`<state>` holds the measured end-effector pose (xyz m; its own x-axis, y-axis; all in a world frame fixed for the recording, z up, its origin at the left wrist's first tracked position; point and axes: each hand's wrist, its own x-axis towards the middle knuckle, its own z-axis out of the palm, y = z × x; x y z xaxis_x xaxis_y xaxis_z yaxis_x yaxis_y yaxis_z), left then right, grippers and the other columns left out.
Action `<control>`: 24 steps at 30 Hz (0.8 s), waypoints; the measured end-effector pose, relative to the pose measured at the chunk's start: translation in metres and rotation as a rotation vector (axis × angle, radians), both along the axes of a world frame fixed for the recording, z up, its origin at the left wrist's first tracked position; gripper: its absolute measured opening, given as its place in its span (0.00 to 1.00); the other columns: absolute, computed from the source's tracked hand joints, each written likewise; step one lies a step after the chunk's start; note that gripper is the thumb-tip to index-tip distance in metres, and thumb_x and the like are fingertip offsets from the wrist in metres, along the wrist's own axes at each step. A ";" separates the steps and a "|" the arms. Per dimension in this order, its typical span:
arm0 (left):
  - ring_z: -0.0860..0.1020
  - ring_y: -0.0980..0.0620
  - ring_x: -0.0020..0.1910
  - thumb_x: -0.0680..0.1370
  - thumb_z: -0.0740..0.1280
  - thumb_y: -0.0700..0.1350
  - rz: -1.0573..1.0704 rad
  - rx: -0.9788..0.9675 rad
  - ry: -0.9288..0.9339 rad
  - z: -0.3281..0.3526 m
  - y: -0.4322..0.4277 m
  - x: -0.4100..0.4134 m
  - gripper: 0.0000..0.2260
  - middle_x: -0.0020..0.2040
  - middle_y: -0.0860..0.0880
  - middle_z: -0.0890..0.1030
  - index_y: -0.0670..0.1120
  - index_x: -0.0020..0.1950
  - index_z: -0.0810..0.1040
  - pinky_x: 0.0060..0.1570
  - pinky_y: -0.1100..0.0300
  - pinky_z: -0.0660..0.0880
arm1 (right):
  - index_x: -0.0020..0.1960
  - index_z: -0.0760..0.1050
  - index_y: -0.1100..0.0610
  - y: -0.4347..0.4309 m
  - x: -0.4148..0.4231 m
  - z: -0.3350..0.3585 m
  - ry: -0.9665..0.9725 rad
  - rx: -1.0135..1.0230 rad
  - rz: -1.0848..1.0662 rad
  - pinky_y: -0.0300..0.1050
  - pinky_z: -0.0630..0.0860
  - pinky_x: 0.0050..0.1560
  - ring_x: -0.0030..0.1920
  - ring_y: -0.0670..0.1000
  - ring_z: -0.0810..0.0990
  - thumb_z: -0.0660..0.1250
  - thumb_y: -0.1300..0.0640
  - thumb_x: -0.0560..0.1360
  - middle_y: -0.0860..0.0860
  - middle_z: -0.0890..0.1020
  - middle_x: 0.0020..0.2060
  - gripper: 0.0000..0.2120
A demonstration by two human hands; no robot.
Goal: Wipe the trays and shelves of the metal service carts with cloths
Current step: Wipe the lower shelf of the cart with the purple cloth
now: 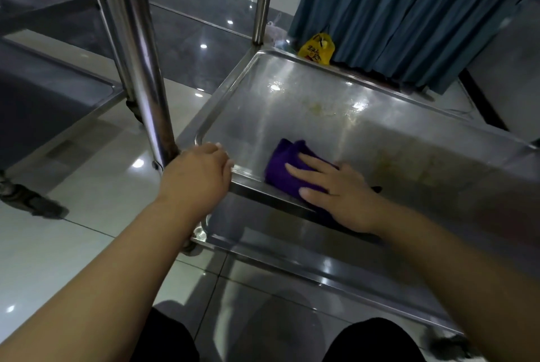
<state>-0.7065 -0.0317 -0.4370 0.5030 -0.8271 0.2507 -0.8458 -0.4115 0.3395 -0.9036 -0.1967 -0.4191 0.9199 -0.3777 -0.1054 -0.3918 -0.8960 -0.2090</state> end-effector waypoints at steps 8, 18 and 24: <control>0.79 0.39 0.51 0.79 0.55 0.45 -0.006 -0.012 -0.007 -0.002 0.003 -0.003 0.18 0.52 0.40 0.81 0.37 0.50 0.81 0.50 0.48 0.76 | 0.69 0.51 0.27 0.032 0.015 -0.005 0.024 -0.059 -0.215 0.54 0.52 0.65 0.68 0.58 0.55 0.48 0.38 0.79 0.38 0.50 0.76 0.20; 0.76 0.39 0.41 0.79 0.57 0.43 -0.004 0.005 -0.059 0.000 -0.001 -0.004 0.13 0.43 0.40 0.77 0.37 0.45 0.78 0.39 0.51 0.72 | 0.66 0.49 0.22 -0.015 -0.036 -0.012 -0.042 -0.053 -0.355 0.51 0.60 0.64 0.68 0.54 0.62 0.46 0.35 0.77 0.38 0.54 0.75 0.18; 0.76 0.39 0.47 0.78 0.59 0.43 0.004 0.074 -0.086 0.009 -0.026 -0.011 0.09 0.51 0.43 0.76 0.43 0.52 0.77 0.37 0.55 0.65 | 0.72 0.46 0.31 -0.038 -0.001 -0.012 0.069 -0.047 -0.765 0.63 0.53 0.67 0.72 0.65 0.54 0.45 0.38 0.78 0.42 0.48 0.77 0.23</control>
<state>-0.7179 -0.0582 -0.4284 0.4859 -0.8429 0.2312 -0.8687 -0.4366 0.2340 -0.9047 -0.2343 -0.4307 0.3930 -0.9115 -0.1212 -0.9167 -0.3780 -0.1299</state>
